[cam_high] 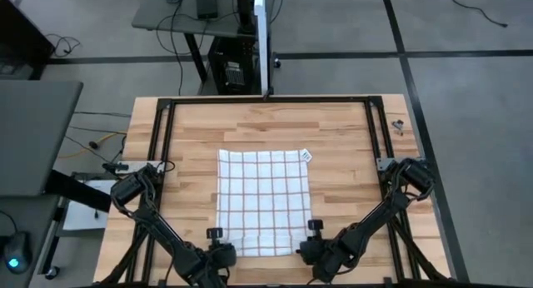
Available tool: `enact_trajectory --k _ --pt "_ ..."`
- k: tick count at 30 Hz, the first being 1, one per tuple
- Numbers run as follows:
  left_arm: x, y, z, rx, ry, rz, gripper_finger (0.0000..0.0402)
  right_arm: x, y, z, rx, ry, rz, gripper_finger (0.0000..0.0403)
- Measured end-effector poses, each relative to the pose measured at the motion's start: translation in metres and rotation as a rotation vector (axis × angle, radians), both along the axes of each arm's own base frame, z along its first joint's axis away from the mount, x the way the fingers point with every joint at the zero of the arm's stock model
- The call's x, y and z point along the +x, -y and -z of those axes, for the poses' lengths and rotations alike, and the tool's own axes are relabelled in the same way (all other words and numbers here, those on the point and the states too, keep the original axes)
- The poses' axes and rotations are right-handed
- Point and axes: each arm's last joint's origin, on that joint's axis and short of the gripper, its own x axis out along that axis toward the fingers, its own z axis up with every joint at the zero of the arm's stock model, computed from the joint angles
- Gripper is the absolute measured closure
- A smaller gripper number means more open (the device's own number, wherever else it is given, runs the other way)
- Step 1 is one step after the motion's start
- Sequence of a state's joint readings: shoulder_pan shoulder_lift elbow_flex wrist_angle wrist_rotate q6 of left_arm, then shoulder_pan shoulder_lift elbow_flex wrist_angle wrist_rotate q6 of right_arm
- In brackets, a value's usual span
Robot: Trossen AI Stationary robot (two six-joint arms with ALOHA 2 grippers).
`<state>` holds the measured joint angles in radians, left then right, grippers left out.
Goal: Roll towel
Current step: Roll the white towel
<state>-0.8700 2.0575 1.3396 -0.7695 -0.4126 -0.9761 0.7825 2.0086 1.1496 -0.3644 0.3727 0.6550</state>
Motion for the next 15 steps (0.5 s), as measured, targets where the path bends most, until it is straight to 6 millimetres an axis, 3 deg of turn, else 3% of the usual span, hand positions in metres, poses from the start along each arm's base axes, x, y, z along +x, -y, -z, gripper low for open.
enact_trajectory --k 10,15 --pt "0.0 0.008 -0.043 -0.444 -0.095 -0.072 0.0401 -0.001 -0.009 -0.038 0.328 -0.032 0.003 0.04" --pt "0.007 0.002 -0.058 -0.529 -0.094 -0.022 0.0401 0.004 -0.008 -0.039 0.456 -0.104 -0.018 0.0401"
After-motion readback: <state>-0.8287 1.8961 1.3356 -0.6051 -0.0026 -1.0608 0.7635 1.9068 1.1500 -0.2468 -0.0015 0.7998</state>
